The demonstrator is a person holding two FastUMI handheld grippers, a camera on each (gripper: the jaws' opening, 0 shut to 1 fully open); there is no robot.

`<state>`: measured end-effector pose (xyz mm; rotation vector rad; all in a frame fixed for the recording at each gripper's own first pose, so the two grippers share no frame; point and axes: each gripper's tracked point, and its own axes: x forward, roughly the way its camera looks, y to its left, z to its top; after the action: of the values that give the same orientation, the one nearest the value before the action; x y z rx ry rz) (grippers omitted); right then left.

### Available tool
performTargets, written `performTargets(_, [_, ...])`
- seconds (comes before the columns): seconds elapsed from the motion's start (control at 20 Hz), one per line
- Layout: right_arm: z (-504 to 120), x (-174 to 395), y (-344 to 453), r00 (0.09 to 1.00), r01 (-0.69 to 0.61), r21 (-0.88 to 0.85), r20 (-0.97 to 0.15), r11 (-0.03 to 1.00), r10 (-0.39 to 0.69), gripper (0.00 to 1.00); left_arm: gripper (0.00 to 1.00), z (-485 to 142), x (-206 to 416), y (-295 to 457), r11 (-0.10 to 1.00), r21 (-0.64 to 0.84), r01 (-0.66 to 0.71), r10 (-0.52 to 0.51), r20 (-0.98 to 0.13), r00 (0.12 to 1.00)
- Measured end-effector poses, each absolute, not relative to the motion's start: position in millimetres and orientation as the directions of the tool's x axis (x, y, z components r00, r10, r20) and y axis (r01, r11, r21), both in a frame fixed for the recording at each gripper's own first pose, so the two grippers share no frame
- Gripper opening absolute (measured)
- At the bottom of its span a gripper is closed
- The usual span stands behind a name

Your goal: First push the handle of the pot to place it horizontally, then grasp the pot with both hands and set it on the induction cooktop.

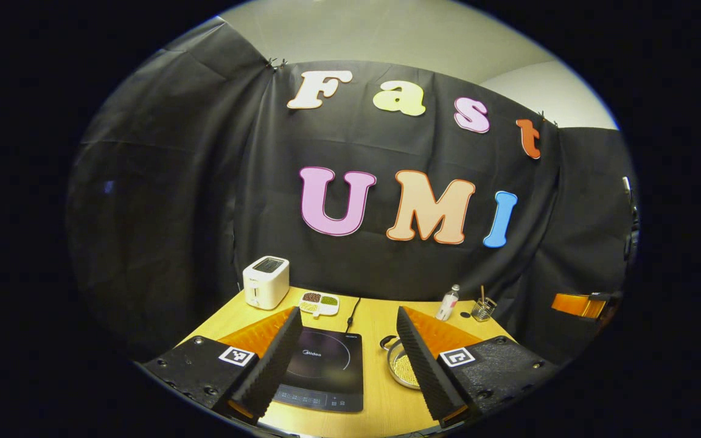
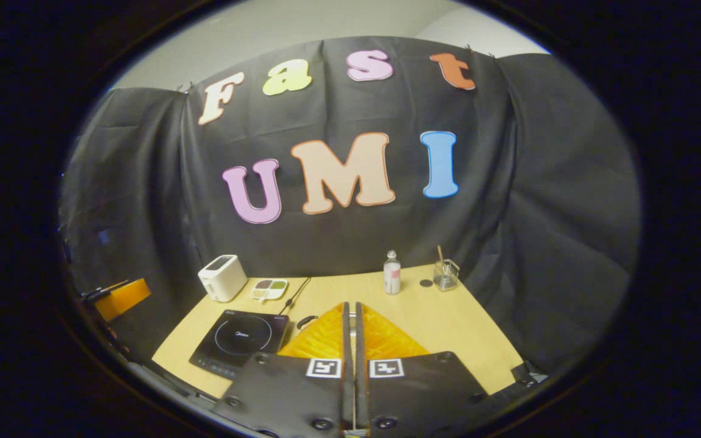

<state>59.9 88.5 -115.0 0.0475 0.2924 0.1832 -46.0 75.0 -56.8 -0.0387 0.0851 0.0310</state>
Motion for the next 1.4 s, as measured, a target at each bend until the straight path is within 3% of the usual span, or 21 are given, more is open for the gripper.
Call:
performTargets(0.05, [-121, 64, 84, 0.938, -0.164, 0.068, -0.299, 0.984, 0.177, 0.06, 0.91, -61, -43, 78, 0.999, -0.040, -0.035, 0.031, -0.097, 0.995])
performTargets(0.15, [-132, 71, 72, 0.928, -0.148, 0.067, -0.336, 0.987, 0.162, 0.03, 0.95, -67, -37, 82, 0.998, -0.042, -0.038, 0.033, -0.116, 0.993])
performTargets(0.35, [-177, 71, 66, 0.877, -0.111, 0.122, -0.454, 0.986, 0.155, 0.04, 0.91, -72, -29, 89, 0.999, -0.042, -0.033, 0.027, -0.131, 0.991])
performTargets(0.4, [-188, 68, 64, 0.862, -0.102, 0.126, -0.484, 0.987, 0.151, 0.00, 0.91, -72, -28, 90, 0.999, -0.037, -0.032, 0.026, -0.131, 0.991])
performTargets(0.5, [-215, 63, 57, 0.824, -0.080, 0.127, -0.549, 0.989, 0.137, 0.05, 0.95, -74, -25, 93, 0.999, -0.027, -0.035, 0.031, -0.129, 0.991])
performTargets(0.65, [-252, 54, 46, 0.759, -0.031, 0.154, -0.639, 0.988, 0.123, 0.00, 0.95, -77, -20, 92, 0.999, -0.016, -0.036, 0.033, -0.132, 0.991])
performTargets(0.7, [-265, 50, 44, 0.734, -0.010, 0.163, -0.669, 0.987, 0.118, 0.04, 0.95, -79, -18, 89, 0.999, -0.014, -0.032, 0.030, -0.134, 0.991])
performTargets(0.75, [-279, 46, 42, 0.706, 0.010, 0.176, -0.698, 0.984, 0.118, 0.00, 0.95, -81, -15, 86, 0.999, -0.009, -0.031, 0.029, -0.141, 0.990])
performTargets(0.9, [-316, 39, 43, 0.616, 0.058, 0.230, -0.774, 0.971, 0.146, 0.00, 0.95, -86, -4, 75, 1.000, -0.002, -0.030, 0.030, -0.145, 0.989])
performTargets(0.95, [-328, 36, 43, 0.583, 0.073, 0.247, -0.796, 0.966, 0.160, 0.02, 0.99, -87, 1, 69, 1.000, -0.005, -0.031, 0.030, -0.149, 0.988])
performTargets(1.0, [-340, 37, 43, 0.554, 0.089, 0.264, -0.814, 0.960, 0.173, 0.03, 0.91, -90, 4, 63, 0.999, -0.010, -0.032, 0.031, -0.156, 0.987])
performTargets(1.05, [-351, 37, 44, 0.523, 0.110, 0.285, -0.831, 0.952, 0.188, 0.03, 0.95, -89, 10, 57, 0.999, -0.015, -0.038, 0.035, -0.154, 0.987])
performTargets(1.4, [-427, 56, 50, 0.331, 0.261, 0.369, -0.902, 0.892, 0.277, 0.03, 0.95, -84, 37, 41, 0.987, 0.038, -0.156, 0.159, -0.134, 0.978])
